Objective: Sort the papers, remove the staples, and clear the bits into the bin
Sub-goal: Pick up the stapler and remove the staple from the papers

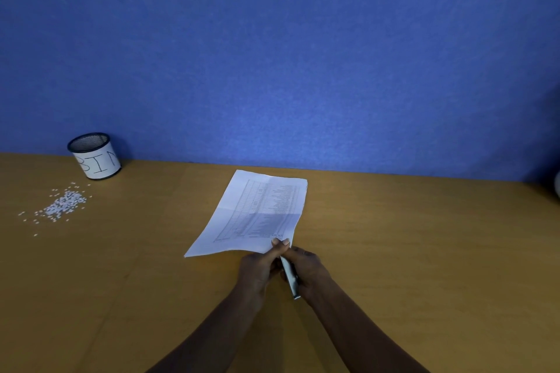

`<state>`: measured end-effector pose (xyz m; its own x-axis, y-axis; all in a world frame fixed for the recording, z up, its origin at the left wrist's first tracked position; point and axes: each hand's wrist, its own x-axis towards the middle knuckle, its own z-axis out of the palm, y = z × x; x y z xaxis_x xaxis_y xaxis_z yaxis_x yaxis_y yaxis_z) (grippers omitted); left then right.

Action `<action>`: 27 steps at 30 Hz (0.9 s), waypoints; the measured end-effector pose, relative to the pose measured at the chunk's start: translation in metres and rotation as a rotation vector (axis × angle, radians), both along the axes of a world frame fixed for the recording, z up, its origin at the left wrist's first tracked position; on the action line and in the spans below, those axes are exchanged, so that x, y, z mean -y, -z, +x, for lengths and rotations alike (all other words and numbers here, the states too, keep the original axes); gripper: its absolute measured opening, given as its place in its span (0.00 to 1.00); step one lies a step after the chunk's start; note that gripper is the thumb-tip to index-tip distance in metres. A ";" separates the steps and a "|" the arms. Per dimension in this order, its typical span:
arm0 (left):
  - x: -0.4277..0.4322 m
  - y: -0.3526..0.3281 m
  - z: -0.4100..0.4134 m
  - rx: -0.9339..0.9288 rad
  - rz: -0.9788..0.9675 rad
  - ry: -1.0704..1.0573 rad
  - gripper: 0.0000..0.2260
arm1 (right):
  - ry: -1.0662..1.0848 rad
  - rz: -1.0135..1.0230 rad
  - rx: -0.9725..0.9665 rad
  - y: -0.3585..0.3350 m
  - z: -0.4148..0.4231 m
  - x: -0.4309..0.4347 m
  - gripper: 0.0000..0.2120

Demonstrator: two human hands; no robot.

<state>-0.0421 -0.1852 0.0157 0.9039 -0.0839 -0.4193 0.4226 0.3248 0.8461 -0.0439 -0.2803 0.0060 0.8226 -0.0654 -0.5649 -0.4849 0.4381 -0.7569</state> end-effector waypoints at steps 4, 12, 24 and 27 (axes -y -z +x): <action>0.001 0.000 0.001 -0.007 0.008 -0.011 0.07 | 0.002 -0.032 -0.007 0.002 0.002 0.000 0.23; 0.003 0.001 0.002 -0.019 -0.005 -0.018 0.05 | 0.008 -0.051 -0.010 0.006 0.004 0.001 0.25; -0.001 0.008 0.006 -0.062 -0.019 0.056 0.17 | -0.063 -0.036 0.015 0.005 0.006 0.004 0.28; -0.001 0.010 0.006 -0.092 -0.010 0.039 0.20 | -0.071 -0.012 0.027 0.004 0.005 0.002 0.30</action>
<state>-0.0359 -0.1847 0.0062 0.8575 -0.1228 -0.4996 0.5110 0.3153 0.7997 -0.0393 -0.2825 0.0019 0.8405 -0.0124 -0.5417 -0.4938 0.3942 -0.7751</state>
